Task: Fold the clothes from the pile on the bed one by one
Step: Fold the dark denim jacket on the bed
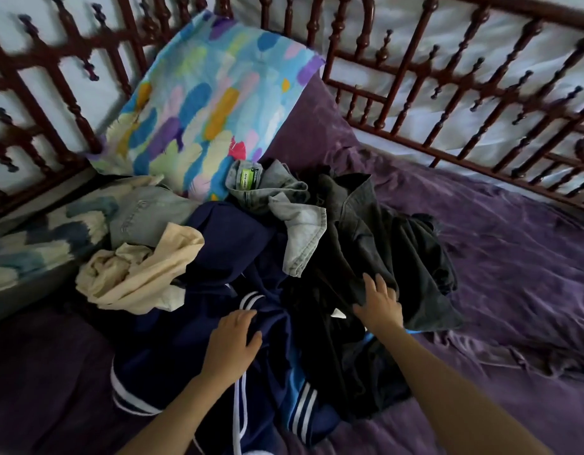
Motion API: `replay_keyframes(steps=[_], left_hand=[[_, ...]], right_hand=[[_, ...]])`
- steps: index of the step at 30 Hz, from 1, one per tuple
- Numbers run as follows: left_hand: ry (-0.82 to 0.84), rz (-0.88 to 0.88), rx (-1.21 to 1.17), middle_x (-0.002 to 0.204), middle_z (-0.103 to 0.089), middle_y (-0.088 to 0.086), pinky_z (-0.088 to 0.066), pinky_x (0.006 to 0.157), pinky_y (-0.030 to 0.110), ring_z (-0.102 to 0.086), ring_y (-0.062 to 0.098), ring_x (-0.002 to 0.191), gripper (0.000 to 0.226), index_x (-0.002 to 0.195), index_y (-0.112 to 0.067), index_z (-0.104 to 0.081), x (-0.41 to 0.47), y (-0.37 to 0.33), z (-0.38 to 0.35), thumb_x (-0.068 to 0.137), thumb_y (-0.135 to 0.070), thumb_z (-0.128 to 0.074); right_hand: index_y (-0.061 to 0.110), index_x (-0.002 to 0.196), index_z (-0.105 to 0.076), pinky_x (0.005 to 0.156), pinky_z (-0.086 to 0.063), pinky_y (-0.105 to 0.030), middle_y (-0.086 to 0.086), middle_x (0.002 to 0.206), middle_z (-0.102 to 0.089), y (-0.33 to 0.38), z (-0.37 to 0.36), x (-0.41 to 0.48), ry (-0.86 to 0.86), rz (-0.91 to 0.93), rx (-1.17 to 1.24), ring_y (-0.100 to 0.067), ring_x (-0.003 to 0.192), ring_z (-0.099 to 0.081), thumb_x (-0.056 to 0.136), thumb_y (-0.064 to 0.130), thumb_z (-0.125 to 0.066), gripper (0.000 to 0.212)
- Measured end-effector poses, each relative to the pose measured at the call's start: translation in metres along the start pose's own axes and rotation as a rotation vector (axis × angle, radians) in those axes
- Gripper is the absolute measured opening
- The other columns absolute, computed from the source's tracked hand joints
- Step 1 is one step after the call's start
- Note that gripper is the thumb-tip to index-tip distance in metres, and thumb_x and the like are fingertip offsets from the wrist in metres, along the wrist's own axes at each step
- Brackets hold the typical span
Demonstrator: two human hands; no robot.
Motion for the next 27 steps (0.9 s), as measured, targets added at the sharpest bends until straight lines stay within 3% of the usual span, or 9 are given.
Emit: replay_keyframes(steps=[4, 7, 9, 16, 23, 27], left_hand=[[-0.008, 0.022, -0.028, 0.139, -0.042, 0.000, -0.036, 0.102, 0.028, -0.038, 0.018, 0.128, 0.045, 0.139, -0.014, -0.039, 0.006, 0.004, 0.000, 0.096, -0.029, -0.047], [-0.002, 0.012, -0.018, 0.139, -0.043, 0.001, -0.035, 0.101, 0.027, -0.040, 0.019, 0.127, 0.046, 0.139, -0.013, -0.039, 0.013, -0.002, -0.003, 0.096, -0.028, -0.047], [0.008, -0.013, -0.020, 0.138, -0.043, 0.002, -0.034, 0.100, 0.025, -0.041, 0.019, 0.126, 0.046, 0.139, -0.013, -0.040, 0.016, -0.013, -0.007, 0.096, -0.028, -0.047], [0.034, -0.143, -0.073, 0.139, -0.043, 0.001, -0.031, 0.103, 0.024, -0.039, 0.016, 0.129, 0.045, 0.138, -0.013, -0.041, 0.004, -0.068, -0.015, 0.096, -0.028, -0.047], [0.001, -0.286, -0.153, 0.137, -0.045, 0.003, -0.033, 0.104, 0.025, -0.041, 0.017, 0.127, 0.043, 0.136, -0.011, -0.044, -0.026, -0.110, 0.008, 0.096, -0.026, -0.049], [-0.017, -0.386, -0.151, 0.135, -0.047, 0.003, -0.033, 0.102, 0.025, -0.042, 0.018, 0.125, 0.042, 0.134, -0.012, -0.046, -0.045, -0.126, 0.015, 0.096, -0.027, -0.049]], right_hand=[[0.021, 0.150, -0.011, 0.105, -0.031, -0.041, -0.005, 0.145, -0.037, 0.000, -0.014, 0.019, 0.111, 0.014, -0.030, -0.024, 0.134, -0.032, 0.090, 0.026, -0.054, 0.074], [0.016, 0.132, -0.042, 0.099, -0.032, -0.035, -0.003, 0.129, -0.051, -0.004, -0.014, 0.017, -0.015, 0.064, -0.178, -0.021, 0.122, -0.045, 0.091, 0.018, -0.048, 0.041], [0.014, 0.115, -0.054, 0.093, -0.033, -0.031, -0.003, 0.119, -0.058, -0.010, -0.008, 0.010, -0.082, 0.083, -0.206, -0.021, 0.115, -0.051, 0.090, 0.012, -0.046, 0.027], [0.012, 0.120, -0.055, 0.094, -0.033, -0.032, -0.005, 0.124, -0.055, -0.034, 0.027, -0.031, -0.135, -0.001, 0.005, -0.023, 0.120, -0.047, 0.090, 0.007, -0.041, 0.034], [0.011, 0.115, -0.060, 0.092, -0.037, -0.028, -0.005, 0.120, -0.058, -0.075, 0.069, -0.127, -0.245, 0.009, 0.098, -0.023, 0.117, -0.049, 0.091, 0.010, -0.048, 0.027], [-0.002, 0.100, -0.066, 0.088, -0.037, -0.033, -0.018, 0.106, -0.063, -0.112, 0.115, -0.211, -0.459, -0.011, 0.196, -0.033, 0.106, -0.055, 0.085, -0.005, -0.054, 0.020]])
Point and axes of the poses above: each hand's wrist, its own x-axis towards the middle knuckle, its own z-axis out of the back of the hand, y = z × x, the point moved 4 cm from there along x, towards the middle knuckle
